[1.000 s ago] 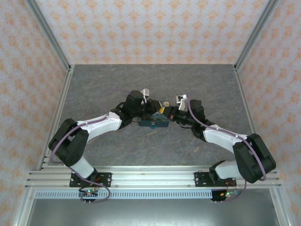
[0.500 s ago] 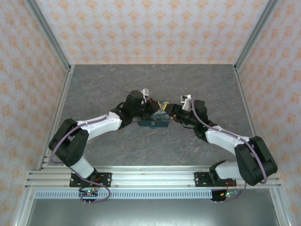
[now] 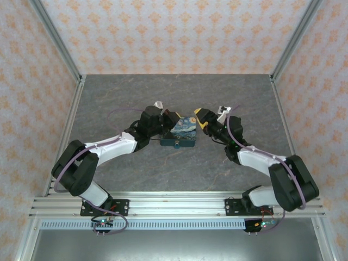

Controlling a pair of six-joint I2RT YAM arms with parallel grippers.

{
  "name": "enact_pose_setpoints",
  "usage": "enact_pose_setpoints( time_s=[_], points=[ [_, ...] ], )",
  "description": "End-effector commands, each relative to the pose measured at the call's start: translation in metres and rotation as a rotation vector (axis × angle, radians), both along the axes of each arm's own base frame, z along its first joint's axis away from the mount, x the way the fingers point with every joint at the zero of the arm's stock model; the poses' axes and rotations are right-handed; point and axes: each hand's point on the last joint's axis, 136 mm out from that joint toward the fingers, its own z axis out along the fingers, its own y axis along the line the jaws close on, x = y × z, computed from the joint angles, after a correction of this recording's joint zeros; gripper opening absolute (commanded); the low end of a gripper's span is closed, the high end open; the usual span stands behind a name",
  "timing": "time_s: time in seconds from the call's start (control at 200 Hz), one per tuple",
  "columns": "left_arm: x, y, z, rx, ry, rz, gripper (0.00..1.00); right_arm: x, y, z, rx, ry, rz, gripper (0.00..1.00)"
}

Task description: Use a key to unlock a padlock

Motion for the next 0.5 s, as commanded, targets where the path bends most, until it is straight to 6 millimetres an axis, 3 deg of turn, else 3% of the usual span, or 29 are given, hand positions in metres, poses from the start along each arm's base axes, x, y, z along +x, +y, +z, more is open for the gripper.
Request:
enact_pose_setpoints(
  time_s=[0.0,0.3,0.495],
  points=[
    [0.012,0.003,0.042,-0.090,-0.125,0.051,0.00,0.014,0.006,0.042,0.141,-0.104,-0.019,0.62],
    [0.022,0.003,0.059,-0.147,-0.195,0.082,0.00,0.021,0.039,0.048,0.224,-0.120,0.020,0.58],
    [0.025,0.007,0.063,-0.160,-0.223,0.110,0.00,0.021,0.050,0.044,0.242,-0.117,0.034,0.52]
  ],
)
